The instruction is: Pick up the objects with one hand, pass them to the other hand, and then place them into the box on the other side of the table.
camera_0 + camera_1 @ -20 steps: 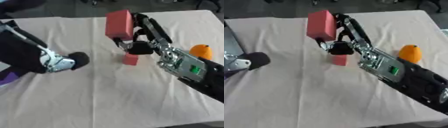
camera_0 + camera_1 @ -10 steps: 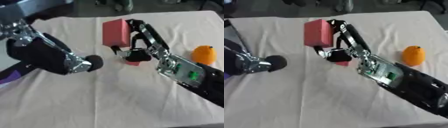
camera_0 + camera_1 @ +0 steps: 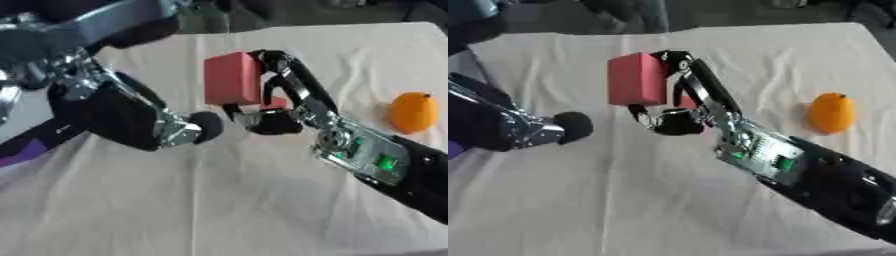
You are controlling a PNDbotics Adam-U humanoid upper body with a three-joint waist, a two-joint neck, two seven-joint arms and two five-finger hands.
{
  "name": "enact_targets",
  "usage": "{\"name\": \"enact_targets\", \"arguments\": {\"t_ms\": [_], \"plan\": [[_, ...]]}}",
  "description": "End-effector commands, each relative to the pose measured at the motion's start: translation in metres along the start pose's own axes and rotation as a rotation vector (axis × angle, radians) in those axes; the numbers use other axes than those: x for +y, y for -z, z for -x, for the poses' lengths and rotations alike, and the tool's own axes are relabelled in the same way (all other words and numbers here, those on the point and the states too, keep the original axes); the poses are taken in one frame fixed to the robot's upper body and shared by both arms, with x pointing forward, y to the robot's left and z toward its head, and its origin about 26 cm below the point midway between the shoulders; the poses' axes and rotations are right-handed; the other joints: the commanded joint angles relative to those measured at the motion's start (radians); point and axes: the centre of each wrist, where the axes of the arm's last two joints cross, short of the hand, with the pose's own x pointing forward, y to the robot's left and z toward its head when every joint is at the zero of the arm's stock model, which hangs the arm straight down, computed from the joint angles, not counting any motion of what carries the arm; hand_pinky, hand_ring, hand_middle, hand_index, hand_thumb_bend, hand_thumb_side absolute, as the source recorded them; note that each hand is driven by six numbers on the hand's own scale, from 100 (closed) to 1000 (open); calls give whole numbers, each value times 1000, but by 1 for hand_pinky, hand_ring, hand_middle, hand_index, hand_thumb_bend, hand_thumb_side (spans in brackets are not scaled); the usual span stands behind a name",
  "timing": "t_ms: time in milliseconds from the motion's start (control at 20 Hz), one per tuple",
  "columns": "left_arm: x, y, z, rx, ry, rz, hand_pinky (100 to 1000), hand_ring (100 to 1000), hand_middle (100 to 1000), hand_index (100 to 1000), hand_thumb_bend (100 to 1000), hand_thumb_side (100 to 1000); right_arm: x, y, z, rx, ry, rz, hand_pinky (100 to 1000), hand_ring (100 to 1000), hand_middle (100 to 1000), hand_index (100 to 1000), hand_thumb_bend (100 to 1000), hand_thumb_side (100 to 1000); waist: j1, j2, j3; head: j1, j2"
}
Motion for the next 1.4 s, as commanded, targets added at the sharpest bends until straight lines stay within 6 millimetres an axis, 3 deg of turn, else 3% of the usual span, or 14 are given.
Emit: {"name": "enact_targets", "arguments": {"t_ms": [50, 400, 850, 1400], "plan": [[3, 1, -4, 26, 26, -13, 900, 796, 788, 858, 502, 129, -3, 3, -4, -37, -26, 14, 275, 612, 386, 431, 345, 100, -1, -6, -1, 4, 6], [-5, 4, -6, 64, 31, 23, 907, 802, 794, 854, 502, 165, -1, 4, -7, -70, -40, 24, 270, 607, 409, 432, 343, 100, 1, -1, -3, 10, 6], [-14, 5, -7, 144, 26, 74, 916, 801, 785, 820, 505, 304, -2, 7, -8, -102, -93, 68, 257, 594, 411, 434, 338, 100, 3, 6, -5, 2, 6], [-18, 12, -6, 205, 44, -48, 890, 788, 769, 802, 517, 235, -1, 11, -12, -59, -118, 114, 243, 588, 410, 433, 339, 100, 7, 13, -2, -9, 6]]}}
